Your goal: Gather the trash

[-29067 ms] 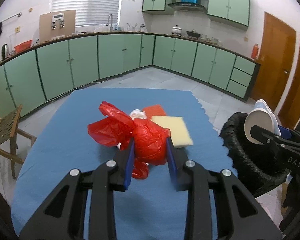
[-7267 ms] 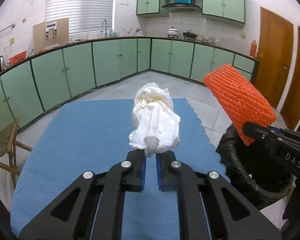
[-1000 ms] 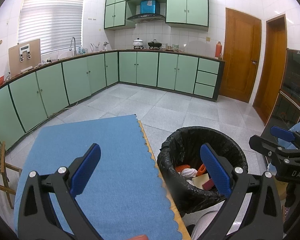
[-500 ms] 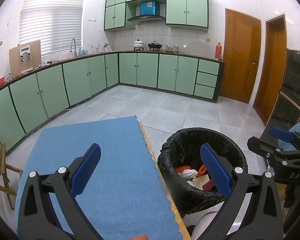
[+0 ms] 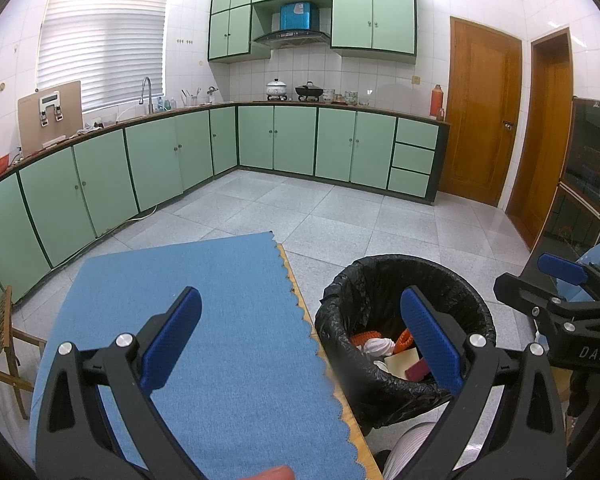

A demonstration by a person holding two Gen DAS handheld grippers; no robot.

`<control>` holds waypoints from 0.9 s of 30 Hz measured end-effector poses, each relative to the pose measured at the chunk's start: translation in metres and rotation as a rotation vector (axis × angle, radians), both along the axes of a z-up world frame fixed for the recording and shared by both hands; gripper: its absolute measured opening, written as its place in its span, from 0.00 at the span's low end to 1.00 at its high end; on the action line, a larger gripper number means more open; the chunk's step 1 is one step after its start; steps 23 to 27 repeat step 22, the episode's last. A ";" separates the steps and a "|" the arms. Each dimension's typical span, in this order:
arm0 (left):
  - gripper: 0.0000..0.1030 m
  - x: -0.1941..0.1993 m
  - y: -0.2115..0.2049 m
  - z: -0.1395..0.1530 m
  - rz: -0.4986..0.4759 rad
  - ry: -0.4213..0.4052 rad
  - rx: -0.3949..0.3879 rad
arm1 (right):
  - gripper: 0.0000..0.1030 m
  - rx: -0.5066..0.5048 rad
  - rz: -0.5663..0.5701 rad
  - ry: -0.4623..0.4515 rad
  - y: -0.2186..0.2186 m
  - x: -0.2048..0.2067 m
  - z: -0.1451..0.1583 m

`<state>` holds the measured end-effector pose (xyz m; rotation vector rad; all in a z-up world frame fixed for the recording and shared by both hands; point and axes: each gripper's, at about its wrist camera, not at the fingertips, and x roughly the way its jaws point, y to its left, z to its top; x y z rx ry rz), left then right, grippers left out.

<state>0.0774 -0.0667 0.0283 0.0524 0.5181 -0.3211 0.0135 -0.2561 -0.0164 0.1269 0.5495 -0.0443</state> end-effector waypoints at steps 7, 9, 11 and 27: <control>0.94 0.000 0.000 0.000 0.000 0.002 -0.003 | 0.94 0.000 0.001 0.001 -0.001 0.000 0.000; 0.94 0.000 0.000 0.000 0.001 -0.001 -0.003 | 0.94 0.000 0.001 0.001 -0.001 0.000 0.000; 0.94 0.000 -0.001 0.000 0.001 0.000 -0.002 | 0.94 0.001 0.001 0.002 -0.001 0.000 0.000; 0.94 0.000 -0.001 -0.001 0.007 0.006 0.000 | 0.94 0.005 0.001 0.007 0.000 0.000 -0.005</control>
